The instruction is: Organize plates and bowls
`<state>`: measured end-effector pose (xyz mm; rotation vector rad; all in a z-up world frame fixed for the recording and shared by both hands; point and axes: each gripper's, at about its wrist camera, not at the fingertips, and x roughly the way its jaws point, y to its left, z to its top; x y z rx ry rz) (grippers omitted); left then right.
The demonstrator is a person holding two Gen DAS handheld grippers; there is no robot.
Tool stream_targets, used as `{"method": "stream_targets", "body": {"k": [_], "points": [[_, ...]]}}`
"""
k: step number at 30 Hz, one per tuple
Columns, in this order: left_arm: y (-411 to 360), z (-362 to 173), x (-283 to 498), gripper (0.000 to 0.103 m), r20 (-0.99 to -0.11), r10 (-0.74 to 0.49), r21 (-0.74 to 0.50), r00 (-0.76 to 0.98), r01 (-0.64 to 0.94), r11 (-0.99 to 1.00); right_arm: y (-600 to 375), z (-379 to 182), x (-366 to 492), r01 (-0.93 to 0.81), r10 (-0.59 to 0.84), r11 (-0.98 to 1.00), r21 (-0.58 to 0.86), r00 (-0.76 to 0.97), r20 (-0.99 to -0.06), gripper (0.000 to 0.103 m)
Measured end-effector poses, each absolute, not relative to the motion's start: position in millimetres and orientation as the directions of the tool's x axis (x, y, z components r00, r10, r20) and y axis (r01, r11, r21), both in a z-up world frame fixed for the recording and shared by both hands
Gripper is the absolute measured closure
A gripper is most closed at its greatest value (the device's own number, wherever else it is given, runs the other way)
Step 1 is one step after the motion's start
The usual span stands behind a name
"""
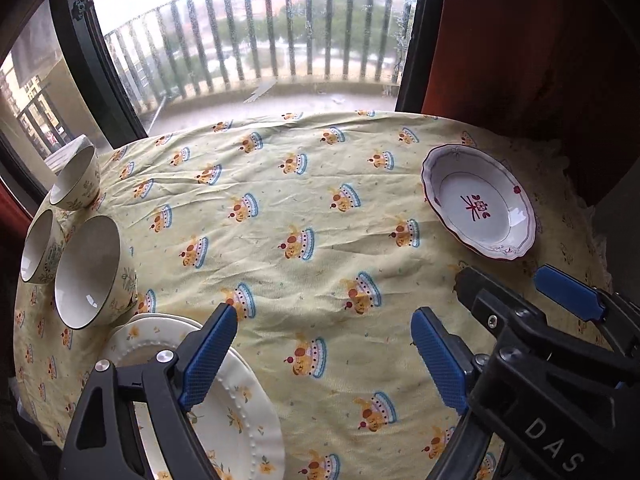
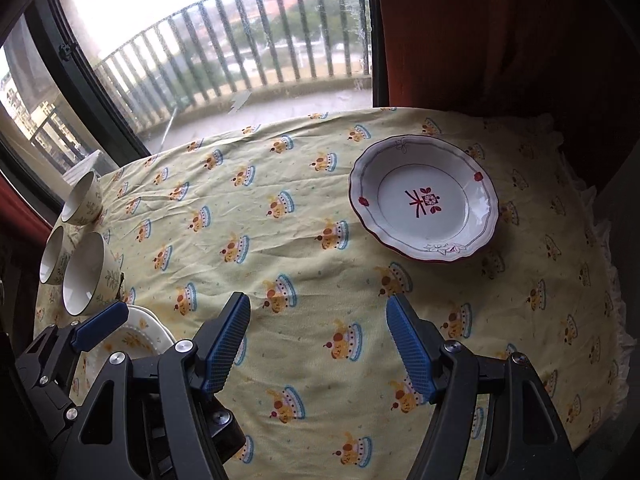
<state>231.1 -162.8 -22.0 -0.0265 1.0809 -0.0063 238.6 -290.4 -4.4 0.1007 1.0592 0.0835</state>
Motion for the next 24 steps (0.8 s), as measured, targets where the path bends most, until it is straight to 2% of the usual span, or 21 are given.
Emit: {"method": "stream_targets", "body": {"k": [8,16,24], "points": [[-226.0,-38.4,280.1,0.017,-0.864,0.015,0.013,0.504,-0.006,1.0,-352.2,-21.0,284.5,-0.001,0.078,0.996,0.09,0.51,-0.857,0.029],[-271.6,-61.4,327.1,0.021,-0.851,0.047,0.07,0.523,0.025,0.997,-395.4,-45.2,323.5,0.106,-0.003,0.993,0.061,0.52,-0.854,0.029],[-278.9,-88.2,361.0,0.024,-0.86,0.016,0.022,0.51,0.007,1.0,-421.8,-70.1,358.3,0.144,0.01,0.985,0.095,0.506,-0.863,0.029]]}}
